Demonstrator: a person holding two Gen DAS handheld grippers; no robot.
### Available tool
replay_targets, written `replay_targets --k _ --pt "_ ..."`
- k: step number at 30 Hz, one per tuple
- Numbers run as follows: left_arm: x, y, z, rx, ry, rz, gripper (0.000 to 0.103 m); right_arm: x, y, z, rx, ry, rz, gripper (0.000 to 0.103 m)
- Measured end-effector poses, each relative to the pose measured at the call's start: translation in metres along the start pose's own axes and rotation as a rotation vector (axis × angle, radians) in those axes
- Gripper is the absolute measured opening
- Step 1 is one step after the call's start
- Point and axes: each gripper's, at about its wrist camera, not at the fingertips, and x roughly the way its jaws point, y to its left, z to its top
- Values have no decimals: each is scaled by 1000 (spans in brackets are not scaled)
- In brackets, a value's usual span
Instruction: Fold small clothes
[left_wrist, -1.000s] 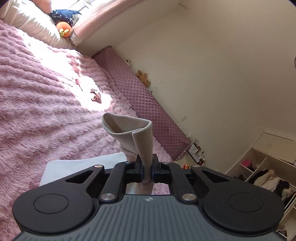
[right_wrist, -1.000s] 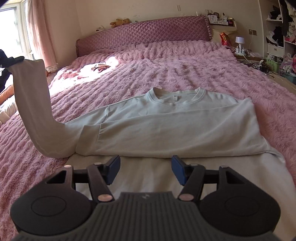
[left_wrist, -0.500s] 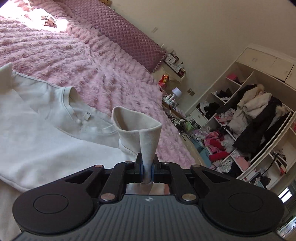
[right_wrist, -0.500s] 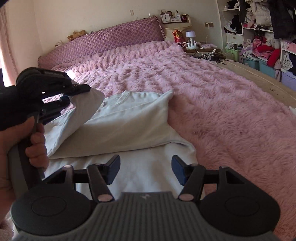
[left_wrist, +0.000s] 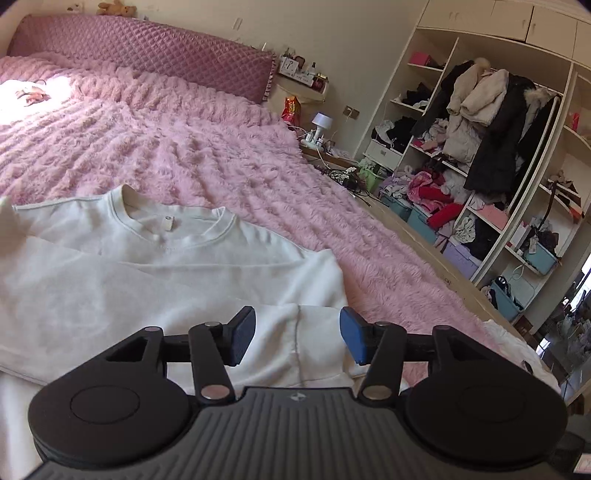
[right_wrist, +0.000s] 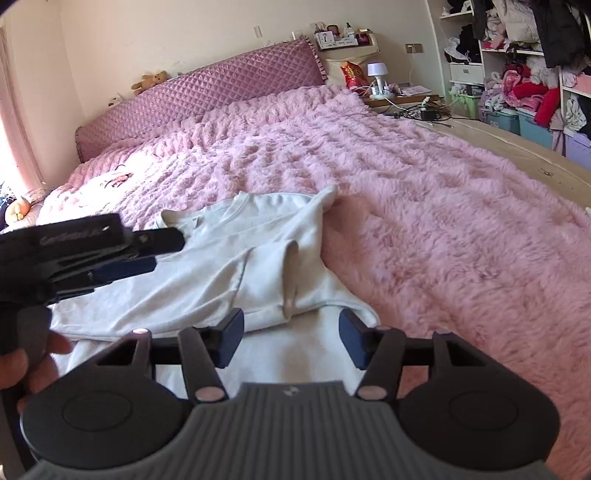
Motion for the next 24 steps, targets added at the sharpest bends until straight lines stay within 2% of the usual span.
replay_targets --k 3,7,12,17,19,24 --pt "-34 35 1 49 -14 108 62 18 11 13 7 -18 3 54" --pt "-70 95 -3 108 14 316 62 48 19 26 2 -24 -8 54" --pt "-91 148 -10 143 37 477 62 83 24 36 -5 -6 -23 54" --pt "-79 176 -18 186 93 532 62 108 27 37 -5 24 -77 54" --pt "-71 179 -24 245 119 534 55 113 27 35 7 39 -79 54" --pt "-57 175 -30 366 134 512 49 120 29 32 2 60 -78 54"
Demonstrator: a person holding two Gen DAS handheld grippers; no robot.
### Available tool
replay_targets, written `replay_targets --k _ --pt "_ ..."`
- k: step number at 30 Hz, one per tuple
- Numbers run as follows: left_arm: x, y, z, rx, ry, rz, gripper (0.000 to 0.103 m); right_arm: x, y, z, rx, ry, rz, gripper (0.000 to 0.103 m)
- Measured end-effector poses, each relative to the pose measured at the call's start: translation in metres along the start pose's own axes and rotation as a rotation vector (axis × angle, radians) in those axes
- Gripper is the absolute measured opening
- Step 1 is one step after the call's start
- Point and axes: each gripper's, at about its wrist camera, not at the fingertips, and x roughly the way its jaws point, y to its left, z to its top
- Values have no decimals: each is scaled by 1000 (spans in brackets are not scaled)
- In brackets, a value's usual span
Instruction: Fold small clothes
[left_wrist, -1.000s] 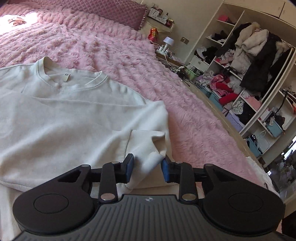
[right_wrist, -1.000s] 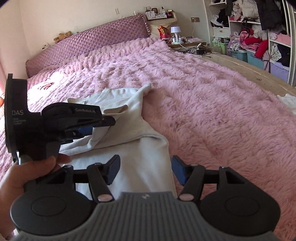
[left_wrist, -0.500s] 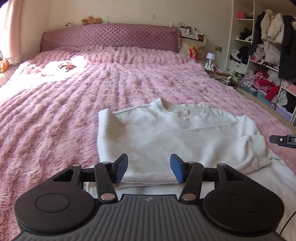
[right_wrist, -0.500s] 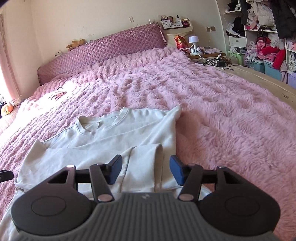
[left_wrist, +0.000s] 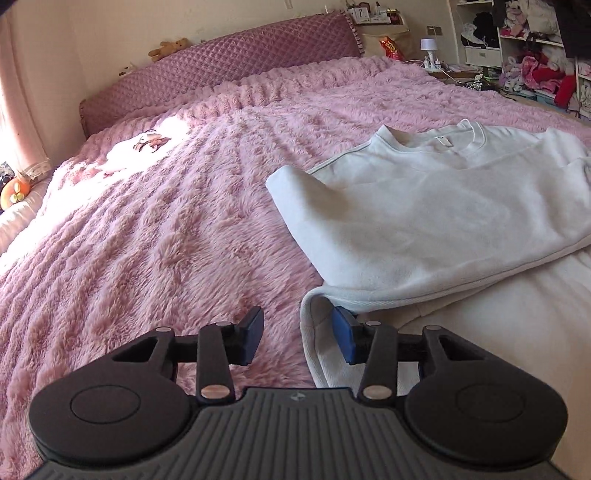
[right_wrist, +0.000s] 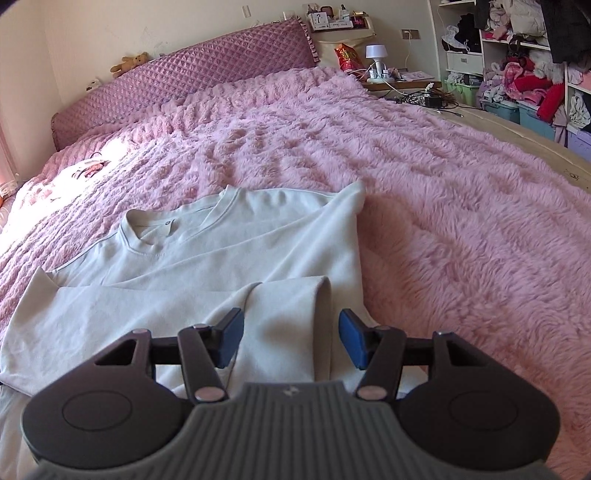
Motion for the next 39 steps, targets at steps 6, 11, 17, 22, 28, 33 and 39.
replay_targets --k 6,11,17,22,28,33,39 --pt "12 -5 2 55 -23 -15 40 1 2 -3 6 10 6 54" --pt "14 -8 1 79 -30 -52 19 3 2 -3 -9 10 9 54" --pt "14 -13 4 43 -23 -53 3 11 1 0 25 29 19 4" --pt "0 -4 2 -75 -71 0 3 3 4 2 -9 25 50 2" --pt "-17 3 -1 -244 -97 38 3 -15 -1 9 52 -19 114 0" --pt "-6 11 -14 -422 -5 58 0 -29 -15 8 172 -67 76 0" --pt "-2 29 -32 -517 28 29 0 -14 -39 -21 250 5 11 0"
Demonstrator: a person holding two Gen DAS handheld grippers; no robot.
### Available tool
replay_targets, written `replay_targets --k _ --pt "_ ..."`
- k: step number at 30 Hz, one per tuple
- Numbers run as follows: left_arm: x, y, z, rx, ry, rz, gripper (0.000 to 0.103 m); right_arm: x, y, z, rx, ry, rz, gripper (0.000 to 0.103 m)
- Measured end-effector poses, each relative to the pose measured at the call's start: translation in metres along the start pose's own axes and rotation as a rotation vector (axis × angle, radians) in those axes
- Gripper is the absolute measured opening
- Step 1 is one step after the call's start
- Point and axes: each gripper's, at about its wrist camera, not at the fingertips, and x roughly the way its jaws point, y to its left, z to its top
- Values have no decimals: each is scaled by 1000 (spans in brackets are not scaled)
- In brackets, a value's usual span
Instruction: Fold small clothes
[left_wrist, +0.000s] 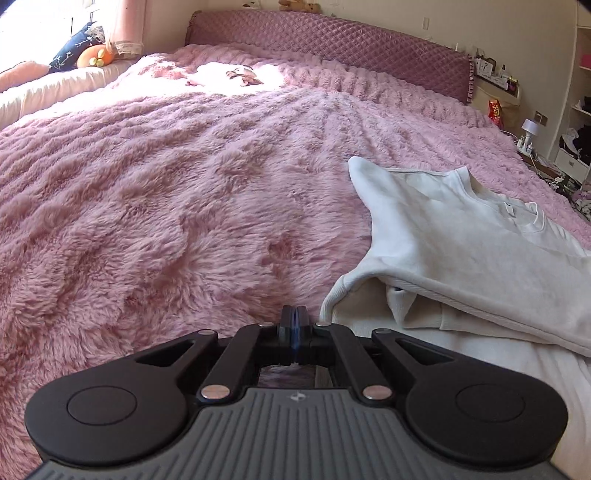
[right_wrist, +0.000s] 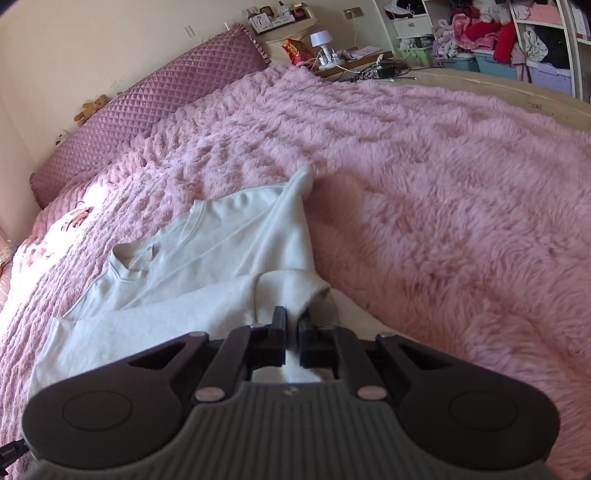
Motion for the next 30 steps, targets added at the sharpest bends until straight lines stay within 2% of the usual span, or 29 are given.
replay_targets --k 2,3,6,8,10,12,15,18,24,26,27,28,30 --pt "-9 -6 2 86 -44 -20 0 -1 -3 -3 -4 -6 14 1" --pt "-11 -14 3 170 -63 -32 0 -2 -4 -2 4 -13 26 1" --pt "-17 -43 -1 429 -131 -6 2 -1 -1 1 13 -6 39 4" --pt "-17 -60 -6 583 -161 22 10 -1 1 3 8 1 48 7" --pt "-17 -70 -11 683 -172 21 12 -1 5 3 -3 0 47 9" --pt "-18 -73 -13 729 -177 35 17 -2 6 3 -7 -1 48 13" --pt "-21 -69 -15 733 -181 31 23 -3 7 3 -3 -4 54 26" --pt "-22 -67 -16 735 -191 17 30 -4 10 3 -11 -2 58 31" --pt "1 -79 -16 847 -156 54 31 -7 15 1 -28 -14 39 50" --pt "5 -83 -17 895 -172 43 26 -9 14 1 -24 -20 27 58" --pt "7 -85 -19 940 -177 24 8 -10 13 0 -21 -21 27 58" --pt "7 -86 -21 963 -181 10 3 -10 11 -1 -21 -17 27 58" --pt "6 -88 -24 972 -201 30 3 -9 9 -3 -22 -3 20 58"
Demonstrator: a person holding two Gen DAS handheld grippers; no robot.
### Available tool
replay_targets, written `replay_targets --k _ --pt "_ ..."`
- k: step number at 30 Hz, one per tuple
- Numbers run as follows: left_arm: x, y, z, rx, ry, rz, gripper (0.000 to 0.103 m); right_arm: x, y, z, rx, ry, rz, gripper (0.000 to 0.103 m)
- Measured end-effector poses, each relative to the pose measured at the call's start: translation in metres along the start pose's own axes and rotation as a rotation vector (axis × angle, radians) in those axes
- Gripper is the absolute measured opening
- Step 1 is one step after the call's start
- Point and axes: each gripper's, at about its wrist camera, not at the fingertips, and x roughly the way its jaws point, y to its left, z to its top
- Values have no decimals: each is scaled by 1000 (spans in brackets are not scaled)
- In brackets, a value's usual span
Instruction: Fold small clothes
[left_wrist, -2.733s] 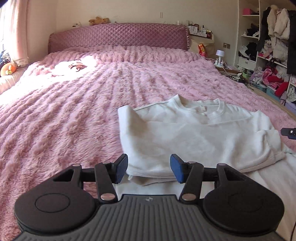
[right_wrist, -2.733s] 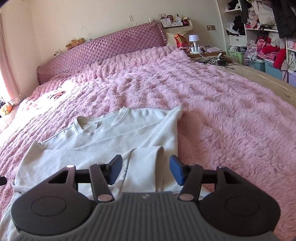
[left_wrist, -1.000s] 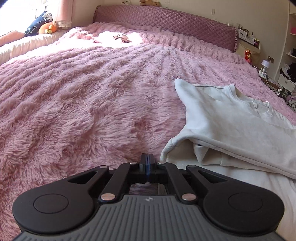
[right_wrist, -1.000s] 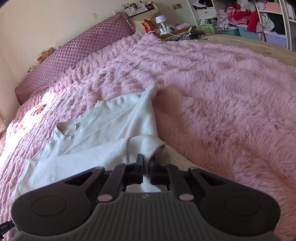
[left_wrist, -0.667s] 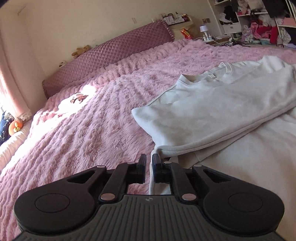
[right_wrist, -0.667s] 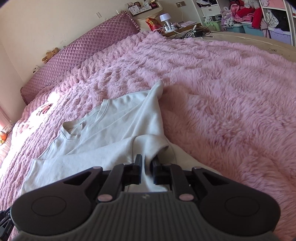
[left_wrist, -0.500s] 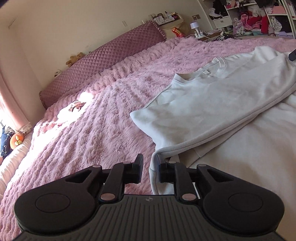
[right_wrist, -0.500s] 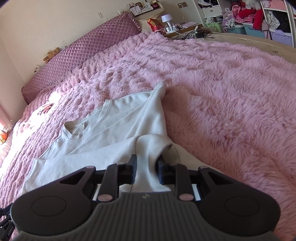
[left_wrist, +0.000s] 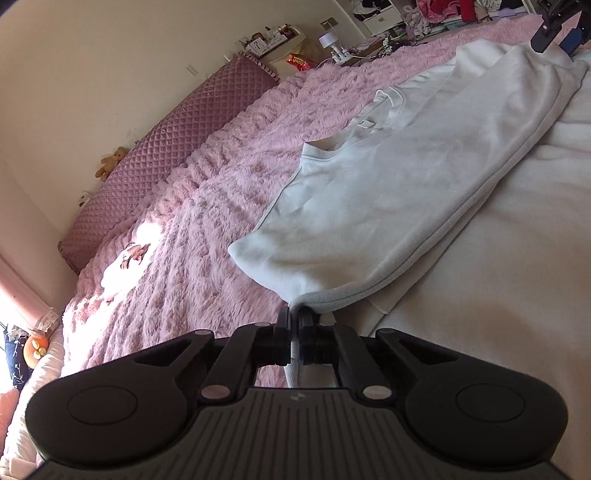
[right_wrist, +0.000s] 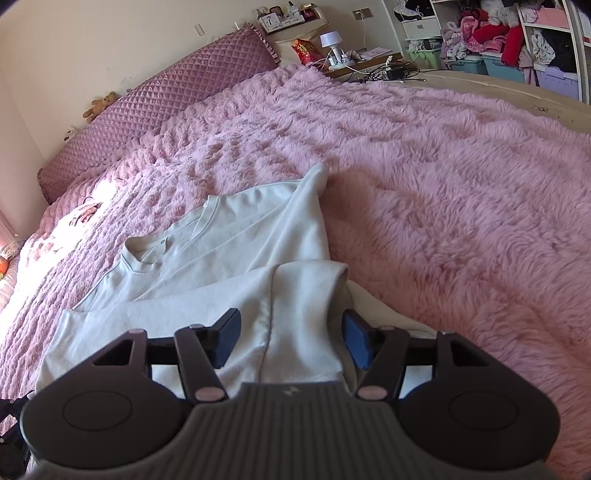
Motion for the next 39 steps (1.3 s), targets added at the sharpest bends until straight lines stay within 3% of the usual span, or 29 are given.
replay_targets --k 4,6,9,11,16,19,21,22,23,28,33,37,39 --pt "-16 12 -3 -136 -52 105 3 0 -1 -2 9 8 0 58" --pt "-20 14 -5 -197 -39 123 3 -1 1 -2 7 5 1 58" --pt "-5 18 -15 -317 81 72 3 1 4 -3 -6 8 -17 58" --pt "4 19 -21 -382 118 36 3 1 3 -5 2 15 -22 58" --pt "3 18 -22 -374 128 38 3 -2 0 -14 -4 55 -18 57" --pt "1 17 -23 -361 128 35 3 -2 0 -19 -32 68 -11 52" --pt "1 16 -23 -359 131 36 3 1 0 -21 -49 73 -11 30" --pt "1 15 -23 -360 131 38 3 2 -1 -21 -45 88 -5 10" --pt "2 15 -21 -363 132 39 3 3 -2 -20 -33 94 7 5" --pt "1 19 -22 -389 138 28 3 -18 4 -15 -70 42 3 4" --pt "5 16 -19 -342 163 17 3 -4 -5 -25 -51 111 -27 4" --pt "-4 21 -18 -319 166 20 14 -11 -6 -24 -17 98 -41 16" --pt "-17 26 -19 -326 160 23 14 -21 -5 -20 -5 70 -29 16"
